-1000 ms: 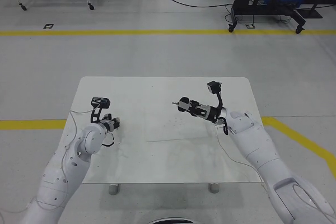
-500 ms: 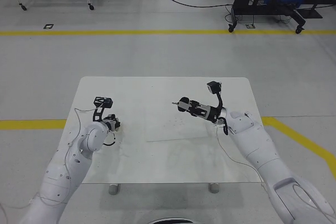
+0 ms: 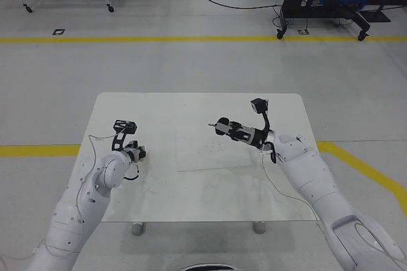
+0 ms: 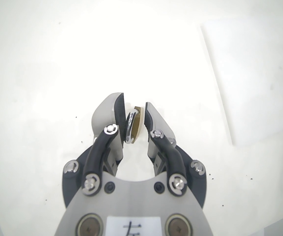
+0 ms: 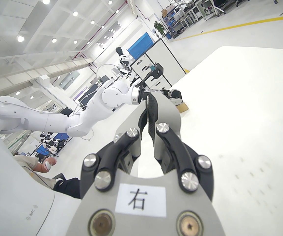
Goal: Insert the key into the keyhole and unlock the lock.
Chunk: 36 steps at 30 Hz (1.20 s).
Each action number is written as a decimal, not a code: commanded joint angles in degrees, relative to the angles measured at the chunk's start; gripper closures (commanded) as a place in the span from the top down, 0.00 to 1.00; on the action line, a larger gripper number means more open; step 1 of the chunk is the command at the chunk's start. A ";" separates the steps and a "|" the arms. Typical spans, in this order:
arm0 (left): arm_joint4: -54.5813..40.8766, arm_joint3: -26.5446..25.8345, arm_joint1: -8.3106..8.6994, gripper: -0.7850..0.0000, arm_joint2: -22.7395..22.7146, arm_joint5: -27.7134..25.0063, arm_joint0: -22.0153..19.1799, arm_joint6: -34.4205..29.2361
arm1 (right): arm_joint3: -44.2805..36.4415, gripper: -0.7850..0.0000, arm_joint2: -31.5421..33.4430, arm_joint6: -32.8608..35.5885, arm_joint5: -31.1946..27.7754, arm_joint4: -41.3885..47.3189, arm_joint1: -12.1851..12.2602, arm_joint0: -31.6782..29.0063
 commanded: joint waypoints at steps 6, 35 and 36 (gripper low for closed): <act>1.79 -1.34 0.06 0.09 -0.45 0.77 1.00 -1.60 | 0.00 0.00 0.00 0.00 0.00 0.00 0.00 0.00; -58.03 17.22 0.22 0.00 -8.02 -41.69 -5.72 -12.39 | 0.00 0.00 0.00 0.00 0.00 0.00 0.00 0.00; -59.92 19.44 -0.02 0.00 -6.79 -42.17 -7.36 -13.80 | 0.00 0.00 0.00 0.00 0.00 0.00 0.00 0.00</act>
